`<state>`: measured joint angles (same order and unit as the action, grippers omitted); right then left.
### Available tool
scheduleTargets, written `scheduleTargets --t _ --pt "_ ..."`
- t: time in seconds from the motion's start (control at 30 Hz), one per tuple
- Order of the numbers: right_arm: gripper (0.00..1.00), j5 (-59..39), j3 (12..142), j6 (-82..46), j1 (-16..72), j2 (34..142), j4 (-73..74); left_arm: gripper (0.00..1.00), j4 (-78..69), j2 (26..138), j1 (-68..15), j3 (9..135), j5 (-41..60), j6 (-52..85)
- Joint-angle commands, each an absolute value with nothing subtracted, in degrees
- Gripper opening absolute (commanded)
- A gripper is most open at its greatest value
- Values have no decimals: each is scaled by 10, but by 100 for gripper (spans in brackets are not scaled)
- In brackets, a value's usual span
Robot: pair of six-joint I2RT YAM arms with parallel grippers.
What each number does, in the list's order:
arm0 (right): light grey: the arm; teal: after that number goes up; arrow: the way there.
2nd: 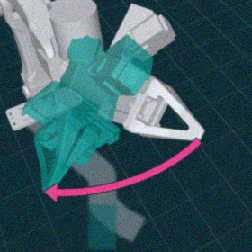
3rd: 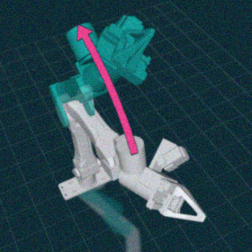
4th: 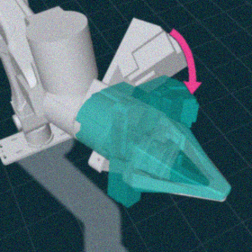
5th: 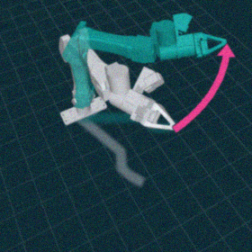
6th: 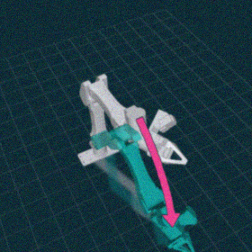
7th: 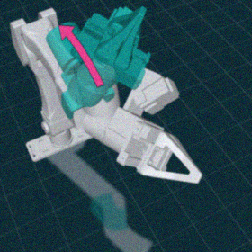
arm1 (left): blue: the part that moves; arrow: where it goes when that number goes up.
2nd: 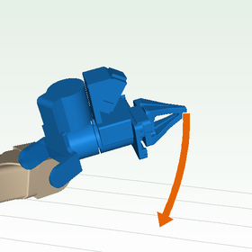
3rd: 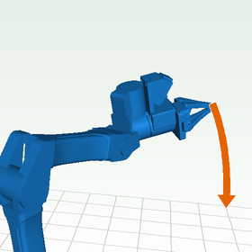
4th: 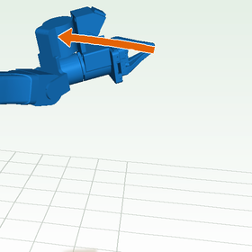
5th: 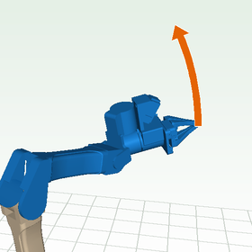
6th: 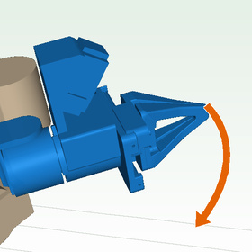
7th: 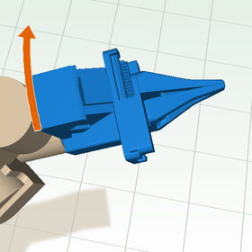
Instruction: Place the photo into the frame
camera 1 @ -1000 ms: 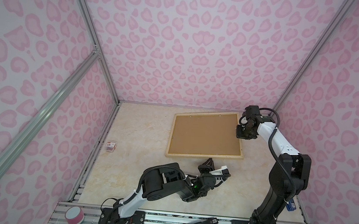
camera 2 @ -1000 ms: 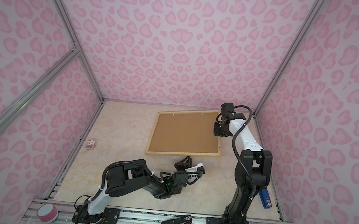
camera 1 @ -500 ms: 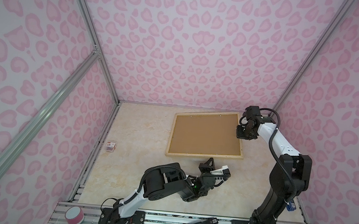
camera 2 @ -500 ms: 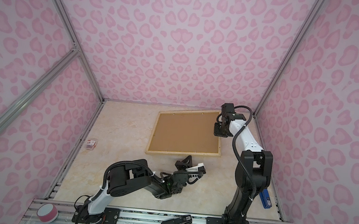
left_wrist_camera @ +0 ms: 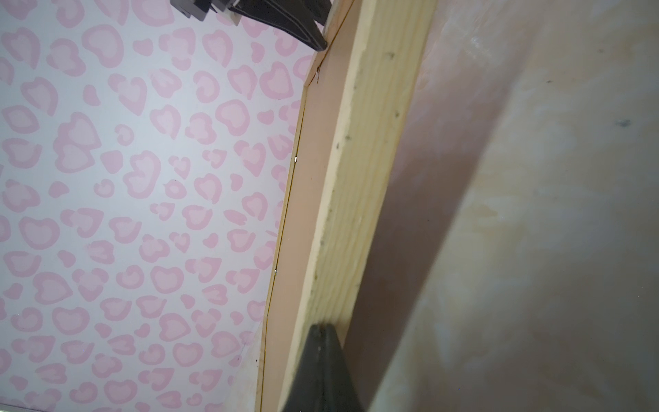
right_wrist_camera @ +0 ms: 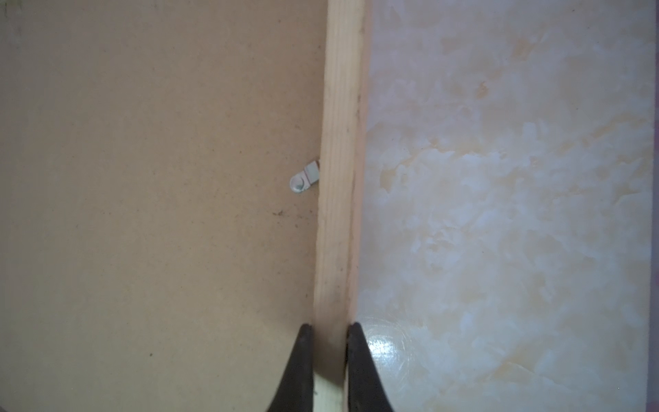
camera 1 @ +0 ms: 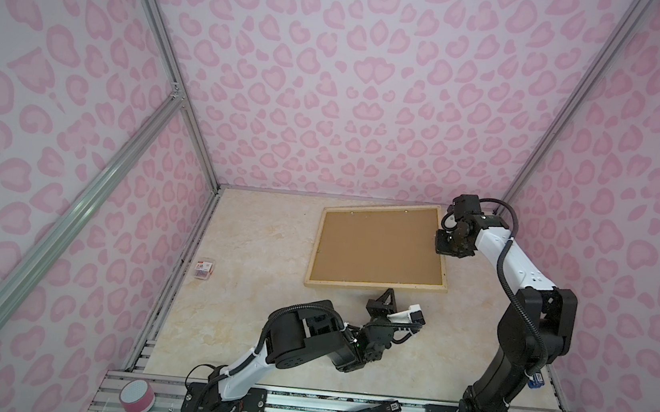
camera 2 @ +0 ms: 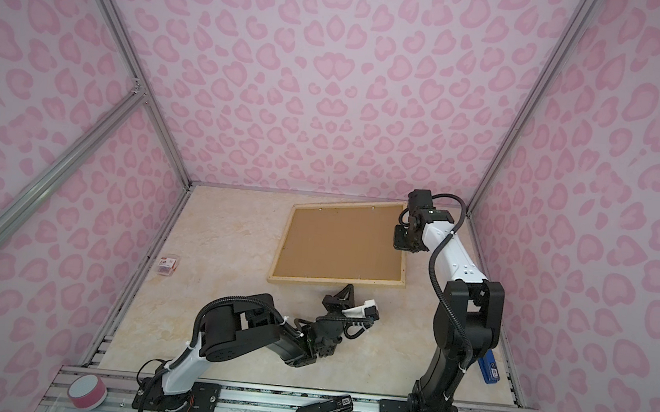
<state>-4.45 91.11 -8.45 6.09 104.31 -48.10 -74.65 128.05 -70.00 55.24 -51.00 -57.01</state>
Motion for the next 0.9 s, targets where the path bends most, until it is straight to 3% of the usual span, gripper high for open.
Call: scheduleTargets --t 0.0,0.4,0.87 --pt "9 -66 908 -76 61 1038 -498 11 -781 1288 -699 559 -520 -584" --pt "9 -69 905 -76 60 1041 -495 34 -800 1285 -699 540 -521 -598" --pt "9 -72 903 -75 59 1033 -495 47 -805 1281 -693 532 -520 -598"
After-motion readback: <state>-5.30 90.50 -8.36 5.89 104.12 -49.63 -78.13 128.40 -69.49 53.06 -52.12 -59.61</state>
